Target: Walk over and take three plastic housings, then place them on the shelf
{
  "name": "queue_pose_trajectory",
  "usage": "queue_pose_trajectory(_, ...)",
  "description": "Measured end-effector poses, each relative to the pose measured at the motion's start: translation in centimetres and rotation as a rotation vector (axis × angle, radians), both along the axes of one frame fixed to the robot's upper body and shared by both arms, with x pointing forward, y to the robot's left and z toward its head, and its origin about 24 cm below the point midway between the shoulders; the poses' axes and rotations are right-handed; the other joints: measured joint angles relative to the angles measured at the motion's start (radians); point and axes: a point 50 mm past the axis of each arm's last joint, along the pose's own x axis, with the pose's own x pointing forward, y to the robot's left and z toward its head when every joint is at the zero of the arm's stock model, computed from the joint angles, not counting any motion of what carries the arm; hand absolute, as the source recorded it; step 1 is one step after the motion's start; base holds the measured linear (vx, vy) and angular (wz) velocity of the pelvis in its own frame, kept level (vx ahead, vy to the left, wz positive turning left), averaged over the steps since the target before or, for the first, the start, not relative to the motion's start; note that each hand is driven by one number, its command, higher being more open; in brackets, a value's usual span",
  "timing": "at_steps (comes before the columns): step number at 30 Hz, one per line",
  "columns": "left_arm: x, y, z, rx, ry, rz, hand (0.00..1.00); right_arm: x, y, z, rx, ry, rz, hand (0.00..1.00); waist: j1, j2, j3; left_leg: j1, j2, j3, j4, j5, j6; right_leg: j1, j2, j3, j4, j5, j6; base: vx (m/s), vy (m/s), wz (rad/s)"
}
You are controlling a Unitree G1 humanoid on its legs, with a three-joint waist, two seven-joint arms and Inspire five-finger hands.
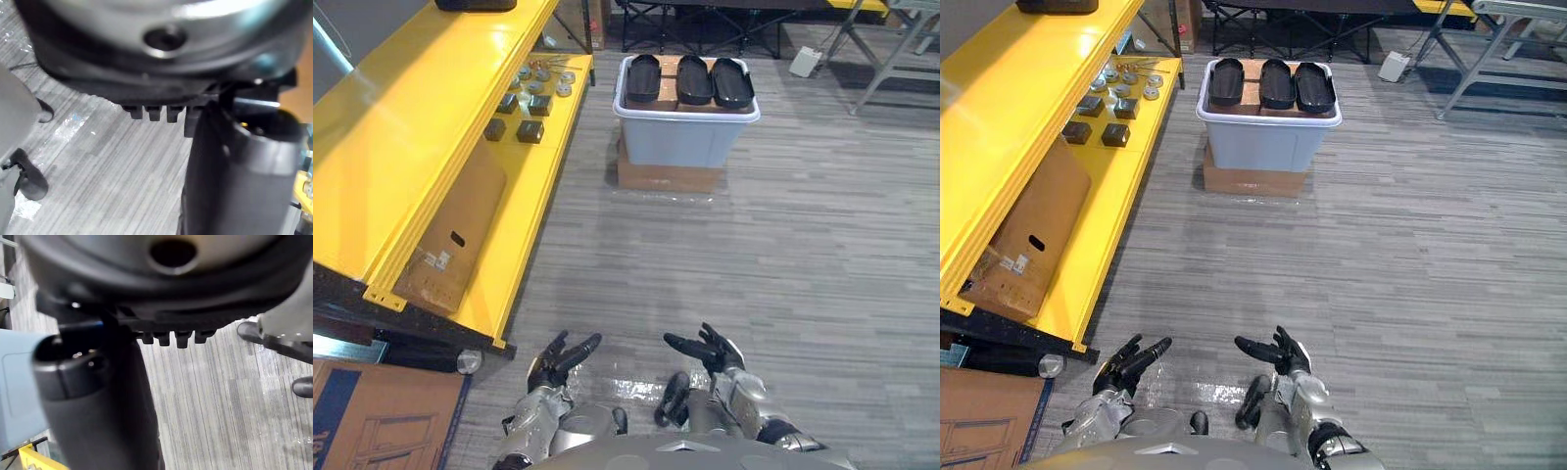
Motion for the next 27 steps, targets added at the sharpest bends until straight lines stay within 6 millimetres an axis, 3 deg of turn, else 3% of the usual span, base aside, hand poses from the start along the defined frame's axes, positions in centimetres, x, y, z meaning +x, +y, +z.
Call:
queue_pose_trajectory(2,-0.4,-0.6,-0.1,-0.022,0.004,-0.002,1.0,0.1,-1.3,0.2,-0.04,-0.015,0.023,1.0,-0.004,0.035,-0.014,-0.1,0.042,0.034,0.316,-0.025,-0.058,0.01,0.026,-0.02,0.016,-0.057,-0.01,0.51,-0.061,0.04)
queue_pose_trajectory(4,-0.5,-0.7,-0.2,-0.041,0.005,0.024,1.0,-0.4,-2.1,0.2,-0.05,-0.008,0.023,1.0,-0.011,0.061,-0.006,-0.158,0.105,0.058,0.561,0.044,-0.138,0.113,0.07,-0.039,-0.019,-0.088,-0.013,0.55,-0.014,0.05)
queue_pose_trajectory(5,-0.5,-0.6,-0.2,-0.054,0.0,0.044,1.0,-0.6,-2.2,0.1,-0.068,0.001,0.045,1.0,-0.003,0.063,-0.005,-0.177,0.114,0.052,0.621,0.047,-0.155,0.161,0.084,-0.039,-0.041,-0.087,-0.006,0.53,-0.001,0.06)
queue_pose_trajectory(7,-0.2,-0.3,0.1,-0.07,-0.021,0.086,1.0,0.1,-2.3,0.4,-0.124,-0.014,0.13,1.0,0.02,0.039,-0.001,-0.224,0.101,0.042,0.541,0.005,-0.144,0.234,0.087,-0.025,-0.097,-0.075,0.011,0.43,0.018,-0.17)
queue_pose_trajectory(9,0.3,0.3,0.6,-0.062,-0.058,0.12,1.0,1.6,-1.8,1.1,-0.128,-0.055,0.162,1.0,0.052,0.016,0.012,-0.269,0.073,0.009,0.342,-0.001,-0.116,0.282,0.068,0.005,-0.151,-0.06,0.033,0.31,0.07,-0.38)
queue_pose_trajectory(10,0.5,0.8,0.8,-0.046,-0.079,0.146,1.0,2.9,-1.1,1.6,-0.129,-0.085,0.198,1.0,0.069,-0.01,0.029,-0.297,0.062,-0.038,0.203,0.038,-0.106,0.297,0.04,0.025,-0.152,-0.056,0.042,0.33,0.119,-0.51)
queue_pose_trajectory(11,0.5,1.4,0.9,-0.032,-0.084,0.166,1.0,3.6,-0.5,2.0,-0.13,-0.103,0.226,1.0,0.084,-0.022,0.038,-0.318,0.07,-0.077,0.105,0.097,-0.116,0.313,0.024,0.048,-0.155,-0.056,0.046,0.33,0.138,-0.64)
queue_pose_trajectory(12,0.1,1.6,0.7,-0.025,-0.073,0.184,1.0,4.4,0.1,2.3,-0.136,-0.12,0.262,1.0,0.104,-0.024,0.044,-0.32,0.095,-0.111,-0.019,0.195,-0.135,0.347,0.013,0.074,-0.163,-0.059,0.072,0.37,0.201,-0.57)
queue_pose_trajectory(13,-0.2,1.6,0.5,-0.025,-0.061,0.192,1.0,4.6,0.1,2.4,-0.143,-0.124,0.275,1.0,0.112,-0.018,0.042,-0.315,0.118,-0.122,-0.083,0.256,-0.147,0.37,0.012,0.085,-0.168,-0.068,0.091,0.39,0.255,-0.52)
queue_pose_trajectory(14,-1.4,1.3,-0.1,-0.032,-0.017,0.196,1.0,4.5,0.2,2.3,-0.146,-0.119,0.286,1.0,0.119,0.002,0.032,-0.304,0.143,-0.146,-0.136,0.4,-0.197,0.418,0.012,0.103,-0.168,-0.105,0.151,0.49,0.355,-0.14)
queue_pose_trajectory(15,-1.6,2.0,-0.4,-0.015,0.009,0.179,1.0,4.5,1.0,2.1,-0.129,-0.113,0.274,1.0,0.124,-0.033,0.039,-0.305,0.094,-0.124,-0.064,0.453,-0.167,0.457,-0.048,0.106,-0.15,-0.132,0.186,0.42,0.301,0.04)
queue_pose_trajectory(16,-1.4,2.5,-0.3,0.001,0.002,0.174,1.0,4.5,1.3,2.1,-0.122,-0.112,0.276,1.0,0.13,-0.058,0.036,-0.306,0.071,-0.126,-0.059,0.424,-0.159,0.453,-0.075,0.102,-0.135,-0.124,0.187,0.42,0.292,0.34)
queue_pose_trajectory(17,-0.8,2.9,0.0,0.014,-0.013,0.169,1.0,4.7,1.5,2.3,-0.116,-0.122,0.277,1.0,0.129,-0.089,0.033,-0.324,0.025,-0.122,-0.033,0.381,-0.125,0.437,-0.122,0.099,-0.096,-0.105,0.192,0.33,0.224,0.3)
queue_pose_trajectory(19,0.0,2.5,0.2,0.024,-0.028,0.121,1.0,4.4,1.2,2.1,-0.118,-0.112,0.262,1.0,0.128,-0.097,0.033,-0.311,-0.03,-0.11,0.003,0.338,-0.072,0.417,-0.19,0.105,0.01,-0.036,0.227,0.4,0.31,0.3)
queue_pose_trajectory(21,0.0,2.1,0.1,0.026,-0.021,0.094,1.0,3.3,0.7,1.4,-0.106,-0.08,0.229,1.0,0.127,-0.082,0.029,-0.249,-0.066,-0.097,-0.001,0.295,-0.028,0.344,-0.281,0.111,0.241,0.089,0.134,0.39,0.296,0.11)
queue_pose_trajectory(22,-0.2,1.9,-0.1,0.028,-0.008,0.083,1.0,2.8,0.7,1.2,-0.104,-0.067,0.232,1.0,0.121,-0.066,0.035,-0.187,-0.08,-0.093,-0.025,0.272,-0.018,0.263,-0.34,0.103,0.463,0.089,0.042,0.4,0.258,-0.11)
queue_pose_trajectory(23,-0.3,1.5,-0.2,0.029,-0.002,0.073,1.0,2.2,0.7,0.8,-0.106,-0.049,0.251,1.0,0.107,-0.043,0.03,-0.119,-0.077,-0.094,-0.063,0.261,-0.004,0.202,-0.355,0.087,0.581,0.052,0.0,0.41,0.241,-0.17)
queue_pose_trajectory(25,-1.0,0.8,-0.5,0.028,0.01,0.059,1.0,1.3,0.8,0.4,-0.114,-0.036,0.287,1.0,0.093,-0.011,0.01,-0.04,-0.058,-0.08,-0.125,0.254,0.011,0.122,-0.323,0.025,0.564,-0.03,0.001,0.47,0.215,-0.35)
queue_pose_trajectory(27,-0.8,0.7,-0.4,0.03,0.009,0.054,1.0,1.3,1.0,0.4,-0.113,-0.036,0.313,1.0,0.088,0.006,0.005,0.006,-0.039,-0.067,-0.156,0.249,0.018,0.074,-0.244,-0.063,0.355,-0.078,0.057,0.39,0.118,-0.31)
